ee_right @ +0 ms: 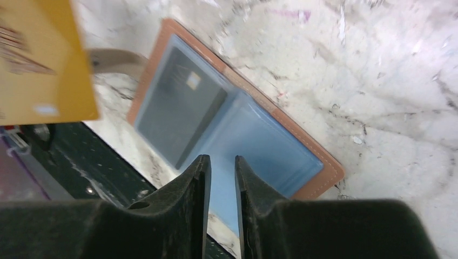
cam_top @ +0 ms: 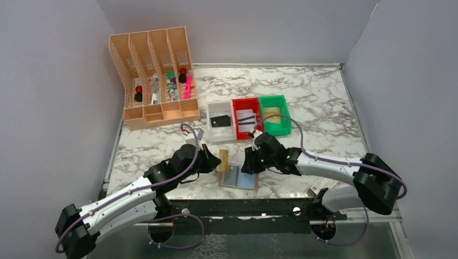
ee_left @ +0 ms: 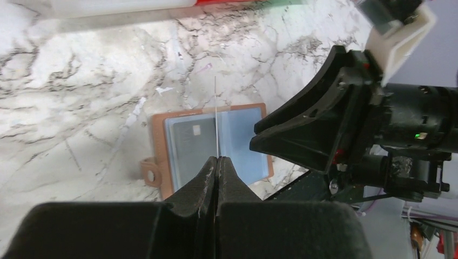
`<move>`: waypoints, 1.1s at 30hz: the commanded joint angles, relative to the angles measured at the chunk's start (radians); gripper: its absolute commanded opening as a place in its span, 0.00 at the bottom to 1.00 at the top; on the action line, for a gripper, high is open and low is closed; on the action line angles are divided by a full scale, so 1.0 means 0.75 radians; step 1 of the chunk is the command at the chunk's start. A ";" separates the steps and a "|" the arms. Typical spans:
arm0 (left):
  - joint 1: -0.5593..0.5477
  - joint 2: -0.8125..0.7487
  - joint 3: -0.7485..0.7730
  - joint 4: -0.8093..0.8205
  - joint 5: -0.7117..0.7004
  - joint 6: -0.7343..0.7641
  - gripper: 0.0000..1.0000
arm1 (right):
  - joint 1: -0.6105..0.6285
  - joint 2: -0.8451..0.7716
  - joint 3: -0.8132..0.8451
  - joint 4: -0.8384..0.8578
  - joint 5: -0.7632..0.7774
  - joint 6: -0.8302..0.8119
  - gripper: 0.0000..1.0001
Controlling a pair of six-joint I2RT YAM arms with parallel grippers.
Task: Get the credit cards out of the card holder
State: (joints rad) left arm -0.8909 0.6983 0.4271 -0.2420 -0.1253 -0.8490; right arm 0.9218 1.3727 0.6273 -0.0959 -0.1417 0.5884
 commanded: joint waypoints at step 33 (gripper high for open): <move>0.125 0.125 -0.278 1.037 0.657 -0.176 0.00 | -0.307 -0.193 -0.374 1.117 -0.783 0.439 0.41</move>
State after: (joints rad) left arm -0.8047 0.8249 0.2379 0.4660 0.3412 -0.9657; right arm 0.6983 1.2236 0.3740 0.6197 -0.6571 0.8677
